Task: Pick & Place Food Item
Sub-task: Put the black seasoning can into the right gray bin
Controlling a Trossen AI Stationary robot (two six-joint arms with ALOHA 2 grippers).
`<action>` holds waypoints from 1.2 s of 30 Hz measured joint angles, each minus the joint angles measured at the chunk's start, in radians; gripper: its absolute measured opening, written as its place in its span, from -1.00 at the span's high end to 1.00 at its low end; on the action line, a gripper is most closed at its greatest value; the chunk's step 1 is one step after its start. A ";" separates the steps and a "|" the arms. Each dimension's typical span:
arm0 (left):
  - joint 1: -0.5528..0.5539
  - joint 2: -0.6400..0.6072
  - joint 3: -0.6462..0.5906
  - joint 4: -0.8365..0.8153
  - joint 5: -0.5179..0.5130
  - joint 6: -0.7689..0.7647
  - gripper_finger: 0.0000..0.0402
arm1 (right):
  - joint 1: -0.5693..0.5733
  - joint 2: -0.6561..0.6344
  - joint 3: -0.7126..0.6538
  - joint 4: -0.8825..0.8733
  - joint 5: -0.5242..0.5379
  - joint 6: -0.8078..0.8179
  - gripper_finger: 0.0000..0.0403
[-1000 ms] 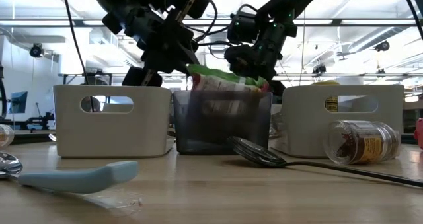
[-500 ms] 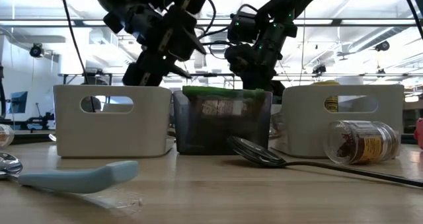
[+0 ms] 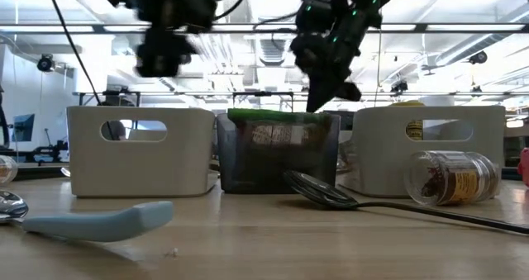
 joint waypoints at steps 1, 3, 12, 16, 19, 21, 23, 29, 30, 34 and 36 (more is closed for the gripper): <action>-0.010 -0.015 0.000 -0.065 -0.015 0.013 0.00 | 0.000 -0.018 0.000 -0.013 0.001 -0.002 0.96; -0.031 -0.039 0.000 -0.182 -0.048 0.051 0.00 | 0.002 -0.053 0.001 -0.046 0.006 -0.007 0.96; -0.161 -0.087 0.000 -0.522 -0.125 0.296 0.00 | 0.016 -0.178 0.001 -0.145 0.047 -0.093 0.88; -0.202 -0.088 -0.001 -0.550 -0.111 0.342 0.00 | 0.039 -0.192 0.001 -0.050 0.021 -0.102 0.60; -0.216 -0.088 -0.001 -0.551 -0.068 0.346 0.00 | 0.061 -0.193 0.001 -0.014 0.018 -0.101 0.31; -0.230 -0.088 -0.001 -0.558 -0.054 0.346 0.00 | 0.073 -0.193 0.001 -0.009 0.015 -0.095 0.11; -0.248 -0.088 -0.001 -0.587 -0.055 0.348 0.00 | 0.085 -0.193 0.001 -0.007 0.015 -0.086 -0.06; -0.355 -0.086 -0.009 -0.675 -0.195 0.368 0.00 | 0.117 -0.199 0.001 -0.007 0.014 -0.082 -0.43; -0.378 -0.086 -0.016 -0.682 -0.211 0.361 0.00 | 0.119 -0.201 0.001 -0.007 0.014 -0.081 -0.48; -0.434 -0.086 -0.058 -0.669 -0.185 0.264 0.00 | 0.120 -0.214 0.001 -0.008 0.016 -0.082 -0.64; -0.443 -0.085 -0.080 -0.665 -0.165 0.201 0.00 | 0.120 -0.223 0.001 -0.010 0.018 -0.078 -0.70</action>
